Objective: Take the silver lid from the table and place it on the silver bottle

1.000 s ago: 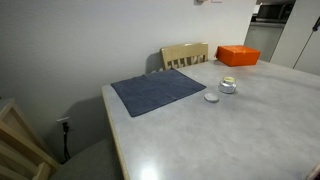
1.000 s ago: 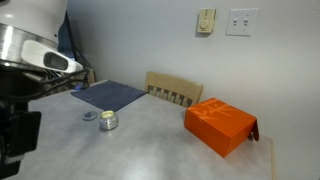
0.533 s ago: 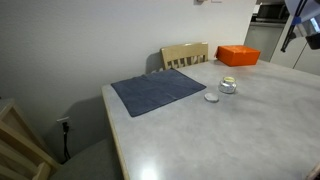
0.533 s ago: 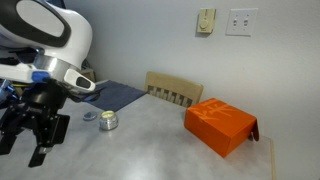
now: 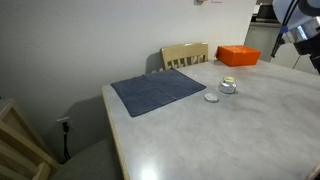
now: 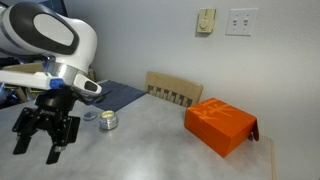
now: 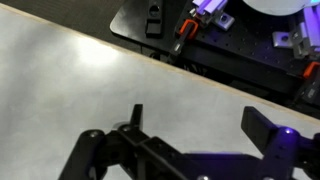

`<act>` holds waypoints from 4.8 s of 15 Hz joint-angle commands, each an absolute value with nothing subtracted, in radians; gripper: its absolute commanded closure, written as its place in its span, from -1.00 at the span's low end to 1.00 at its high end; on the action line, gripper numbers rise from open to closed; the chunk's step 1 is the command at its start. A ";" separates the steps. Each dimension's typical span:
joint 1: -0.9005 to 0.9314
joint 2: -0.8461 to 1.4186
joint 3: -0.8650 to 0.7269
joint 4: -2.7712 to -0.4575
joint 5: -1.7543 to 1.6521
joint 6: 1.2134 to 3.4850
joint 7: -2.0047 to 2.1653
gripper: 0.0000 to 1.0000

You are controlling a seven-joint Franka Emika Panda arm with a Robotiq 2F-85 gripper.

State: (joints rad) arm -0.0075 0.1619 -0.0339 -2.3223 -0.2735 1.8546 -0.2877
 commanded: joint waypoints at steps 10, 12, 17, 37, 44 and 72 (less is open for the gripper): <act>0.015 0.219 0.038 -2.398 -0.261 2.192 -0.313 -1.00; 0.015 0.216 0.041 -2.408 -0.260 2.229 -0.319 -1.00; 0.043 0.214 0.059 -2.448 -0.299 2.529 -0.289 -1.00; 0.009 0.409 0.212 -2.336 -0.059 2.837 -0.502 -1.00; 0.055 0.535 0.228 -2.159 -0.126 2.834 -0.449 -1.00; 0.446 0.685 -0.040 -1.890 -0.312 2.719 0.135 -1.00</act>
